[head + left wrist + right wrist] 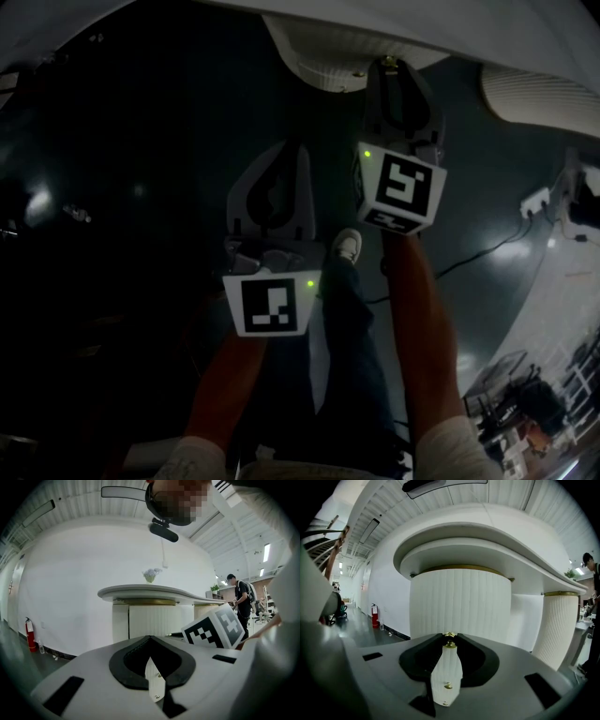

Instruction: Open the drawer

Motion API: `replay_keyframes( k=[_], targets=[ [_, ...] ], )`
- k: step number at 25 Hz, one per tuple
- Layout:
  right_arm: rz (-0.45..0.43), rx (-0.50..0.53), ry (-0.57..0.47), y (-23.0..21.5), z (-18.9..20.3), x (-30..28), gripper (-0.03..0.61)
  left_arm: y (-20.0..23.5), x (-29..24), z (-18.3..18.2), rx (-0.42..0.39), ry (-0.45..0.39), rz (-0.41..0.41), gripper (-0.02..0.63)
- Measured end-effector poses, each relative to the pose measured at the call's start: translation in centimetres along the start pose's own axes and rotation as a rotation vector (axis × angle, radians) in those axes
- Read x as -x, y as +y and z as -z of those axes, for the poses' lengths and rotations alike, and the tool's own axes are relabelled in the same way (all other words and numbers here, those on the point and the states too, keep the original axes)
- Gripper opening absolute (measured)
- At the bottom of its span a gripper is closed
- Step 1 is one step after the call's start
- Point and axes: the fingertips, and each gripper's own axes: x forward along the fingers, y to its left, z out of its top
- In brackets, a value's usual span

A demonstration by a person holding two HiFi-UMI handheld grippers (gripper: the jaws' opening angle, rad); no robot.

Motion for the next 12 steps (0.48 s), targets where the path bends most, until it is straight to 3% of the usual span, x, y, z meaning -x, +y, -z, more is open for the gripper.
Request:
replay_keyframes(
  k=[12],
  targets=[
    [-0.018, -0.021, 0.010, 1.3, 2.2, 6.6, 0.104, -0.8, 1.3, -0.5, -0.006, -0.023, -0.008, 0.002]
  ],
)
